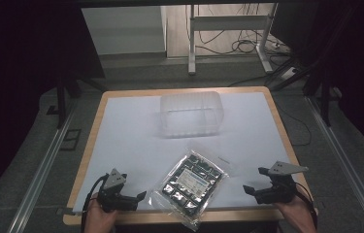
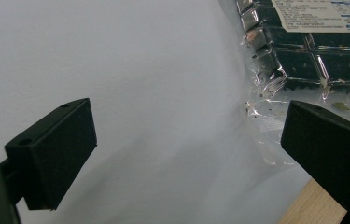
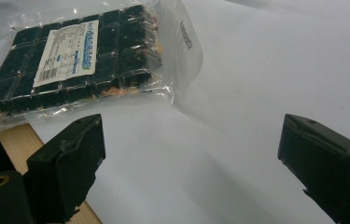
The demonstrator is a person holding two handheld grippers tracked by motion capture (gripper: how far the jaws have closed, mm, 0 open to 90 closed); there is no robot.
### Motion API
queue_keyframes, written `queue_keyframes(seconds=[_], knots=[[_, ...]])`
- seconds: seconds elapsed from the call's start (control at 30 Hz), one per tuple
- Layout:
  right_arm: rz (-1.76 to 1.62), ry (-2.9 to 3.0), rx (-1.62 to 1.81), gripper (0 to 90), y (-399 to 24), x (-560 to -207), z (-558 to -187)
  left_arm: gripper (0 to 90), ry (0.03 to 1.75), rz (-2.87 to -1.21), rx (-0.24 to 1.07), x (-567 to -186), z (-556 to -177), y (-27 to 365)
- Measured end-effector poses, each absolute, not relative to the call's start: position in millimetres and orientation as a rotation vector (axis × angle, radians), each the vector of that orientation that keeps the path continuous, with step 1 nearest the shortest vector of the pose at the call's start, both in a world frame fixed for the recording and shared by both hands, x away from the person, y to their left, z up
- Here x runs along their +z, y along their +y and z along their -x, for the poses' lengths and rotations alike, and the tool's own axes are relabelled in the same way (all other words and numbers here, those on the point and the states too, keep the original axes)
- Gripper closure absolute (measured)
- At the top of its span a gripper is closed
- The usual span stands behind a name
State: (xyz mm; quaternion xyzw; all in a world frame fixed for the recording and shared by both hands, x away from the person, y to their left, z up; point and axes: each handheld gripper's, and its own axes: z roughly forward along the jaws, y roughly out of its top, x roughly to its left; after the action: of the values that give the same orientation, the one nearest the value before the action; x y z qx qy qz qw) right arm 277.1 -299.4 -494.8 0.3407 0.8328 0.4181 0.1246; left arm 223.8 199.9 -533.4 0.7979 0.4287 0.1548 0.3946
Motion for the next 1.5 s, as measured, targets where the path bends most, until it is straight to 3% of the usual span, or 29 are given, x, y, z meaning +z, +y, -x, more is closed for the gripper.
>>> queue_keyframes(seconds=[0.43,0.8,1.23,1.5], knots=[[-1.005,2.483,1.210,2.5,-278,-492,-284,2.8,1.081,-2.068,0.410,-535,-224,196],[-1.004,2.527,1.160,18.6,-263,-483,-307,2.4,1.089,-2.038,0.407,-534,-224,197],[-1.022,2.542,1.133,23.8,-258,-480,-327,2.5,1.097,-2.035,0.413,-534,-224,196],[-0.917,2.579,1.064,33.9,-244,-478,-338,2.7,1.099,-2.047,0.427,-534,-224,196]])
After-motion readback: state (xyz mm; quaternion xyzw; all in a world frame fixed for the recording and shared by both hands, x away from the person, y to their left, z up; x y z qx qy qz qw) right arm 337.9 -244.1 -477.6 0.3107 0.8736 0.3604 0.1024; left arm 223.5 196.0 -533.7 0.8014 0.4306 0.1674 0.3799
